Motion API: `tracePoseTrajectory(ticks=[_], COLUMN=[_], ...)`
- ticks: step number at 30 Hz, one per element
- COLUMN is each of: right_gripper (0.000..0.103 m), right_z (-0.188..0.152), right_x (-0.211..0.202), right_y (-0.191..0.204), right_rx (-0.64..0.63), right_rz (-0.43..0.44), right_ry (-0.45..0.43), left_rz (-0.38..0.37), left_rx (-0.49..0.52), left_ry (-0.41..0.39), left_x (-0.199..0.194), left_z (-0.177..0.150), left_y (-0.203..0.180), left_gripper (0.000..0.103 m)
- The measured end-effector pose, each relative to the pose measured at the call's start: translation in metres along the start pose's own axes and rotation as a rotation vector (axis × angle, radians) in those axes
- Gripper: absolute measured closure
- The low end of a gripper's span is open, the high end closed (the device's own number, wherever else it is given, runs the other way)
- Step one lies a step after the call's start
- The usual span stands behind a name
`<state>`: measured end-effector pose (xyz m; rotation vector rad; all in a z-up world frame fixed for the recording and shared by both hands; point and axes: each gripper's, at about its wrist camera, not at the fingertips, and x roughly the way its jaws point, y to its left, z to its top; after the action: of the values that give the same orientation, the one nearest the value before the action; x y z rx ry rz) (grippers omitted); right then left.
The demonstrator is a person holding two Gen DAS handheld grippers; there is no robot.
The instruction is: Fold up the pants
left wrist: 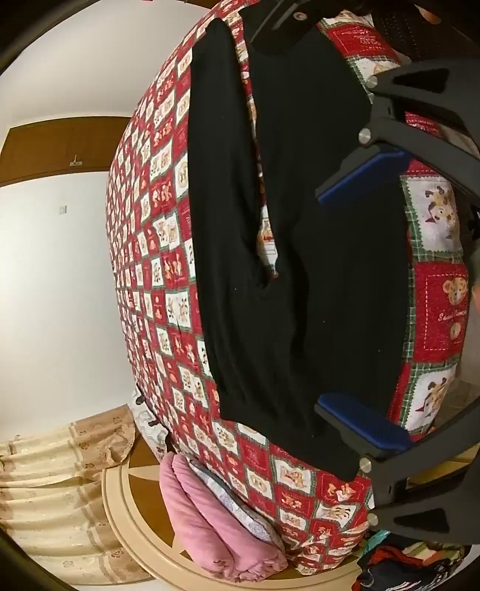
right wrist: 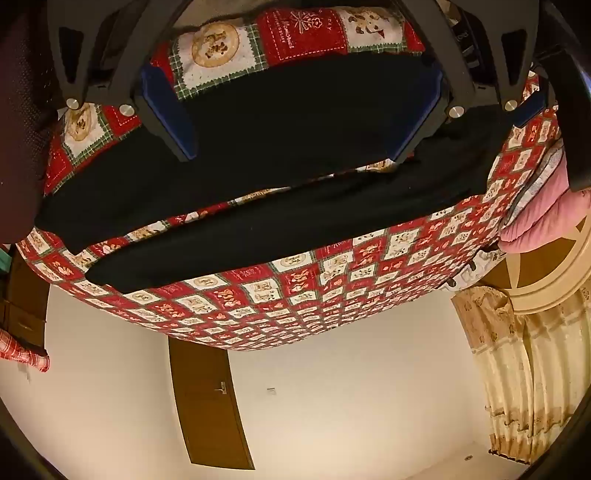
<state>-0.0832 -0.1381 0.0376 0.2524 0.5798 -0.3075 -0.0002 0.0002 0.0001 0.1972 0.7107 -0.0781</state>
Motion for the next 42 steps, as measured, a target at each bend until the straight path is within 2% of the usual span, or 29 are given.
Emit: tracePoseTrajectory(ticks=[13,25,42], right_gripper=[0.001,0.001,0.001], right_z=[-0.004,-0.005,-0.006], right_x=[0.002,0.006,0.008], right_y=[0.001,0.004,0.005], right_rx=[0.000,-0.009,-0.006], right_rz=[-0.006,-0.008,-0.006], right_ry=[0.013,0.017,0.018], left_rz=[0.012,0.003,0.005], left_rx=[0.008,0.001,0.006], left_ry=[0.002,-0.002,-0.002], left_x=[0.000,0.002,0.002], left_z=[0.004,-0.008,-0.008], left_y=[-0.004,0.007,0.006], left_gripper=[0.000,0.000,0.000])
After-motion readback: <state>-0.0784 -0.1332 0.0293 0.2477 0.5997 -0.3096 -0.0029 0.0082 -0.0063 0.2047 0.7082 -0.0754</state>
